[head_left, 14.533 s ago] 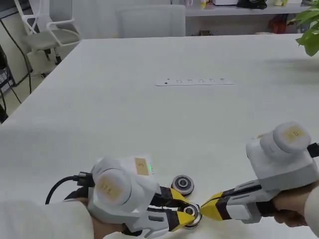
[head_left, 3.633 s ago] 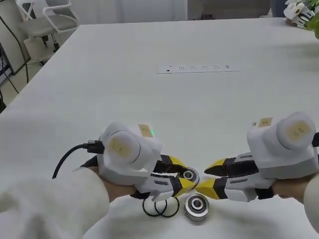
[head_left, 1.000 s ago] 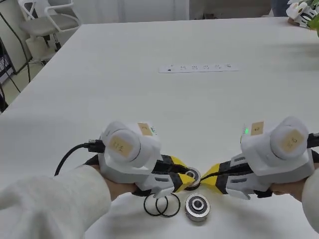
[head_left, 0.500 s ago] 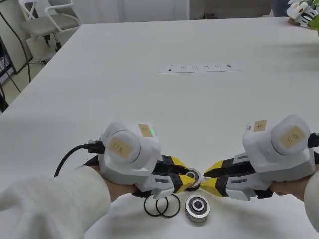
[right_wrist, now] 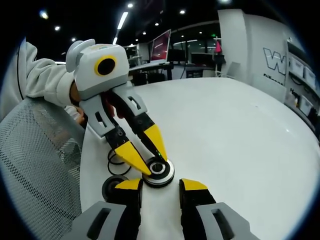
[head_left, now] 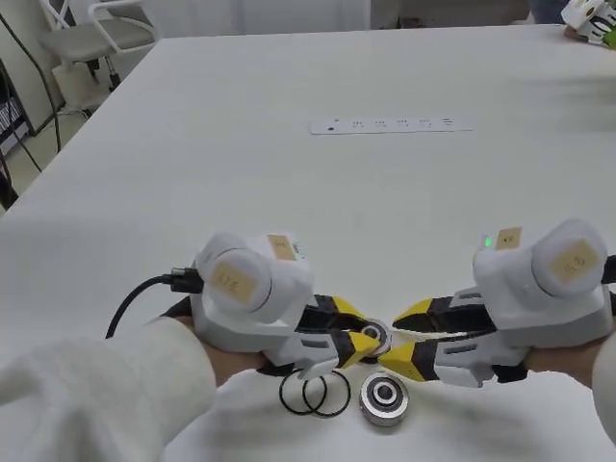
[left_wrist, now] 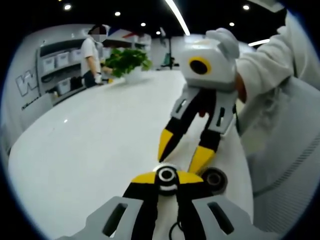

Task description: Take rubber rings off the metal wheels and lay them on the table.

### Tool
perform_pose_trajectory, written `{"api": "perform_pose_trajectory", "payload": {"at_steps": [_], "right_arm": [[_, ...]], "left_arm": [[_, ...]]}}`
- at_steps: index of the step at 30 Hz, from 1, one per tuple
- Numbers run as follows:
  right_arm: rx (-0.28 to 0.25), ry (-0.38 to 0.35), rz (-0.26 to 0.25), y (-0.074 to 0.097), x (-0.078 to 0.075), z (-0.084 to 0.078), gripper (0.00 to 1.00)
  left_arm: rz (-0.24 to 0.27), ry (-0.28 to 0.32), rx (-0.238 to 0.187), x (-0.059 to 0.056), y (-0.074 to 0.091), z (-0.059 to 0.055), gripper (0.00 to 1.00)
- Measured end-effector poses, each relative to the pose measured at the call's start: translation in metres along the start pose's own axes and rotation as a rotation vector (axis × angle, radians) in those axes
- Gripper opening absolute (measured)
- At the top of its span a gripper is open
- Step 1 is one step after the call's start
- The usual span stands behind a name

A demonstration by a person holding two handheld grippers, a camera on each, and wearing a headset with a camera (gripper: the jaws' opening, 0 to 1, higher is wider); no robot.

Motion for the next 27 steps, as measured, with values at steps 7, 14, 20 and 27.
{"api": "perform_pose_trajectory", "payload": {"at_steps": [7, 14, 20, 27], "right_arm": [[0.000, 0.026, -0.007, -0.004, -0.001, 0.001, 0.27], [0.011, 0.074, 0.008, -0.002, 0.002, 0.001, 0.20], [0.020, 0.072, 0.002, 0.003, -0.004, -0.006, 0.02], [0.035, 0.043, -0.021, 0.003, -0.008, -0.005, 0.00]], "left_arm": [[0.004, 0.005, -0.006, 0.001, 0.000, 0.000, 0.14], [0.006, 0.005, -0.008, 0.001, 0.000, 0.001, 0.14], [0.016, 0.009, -0.003, 0.004, 0.001, 0.000, 0.14], [0.021, 0.010, 0.001, 0.004, 0.000, 0.000, 0.13]]}}
Point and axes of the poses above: the centre of the closed fingertips' face, and the gripper's own axes: y roughly backward along the fingers, x roughly to its left, z roughly out of its top, the point moved 1 cm from there along y, roughly backward along the fingers, and after that the axes turned 4 degrees about x, right-handed, at the moved point
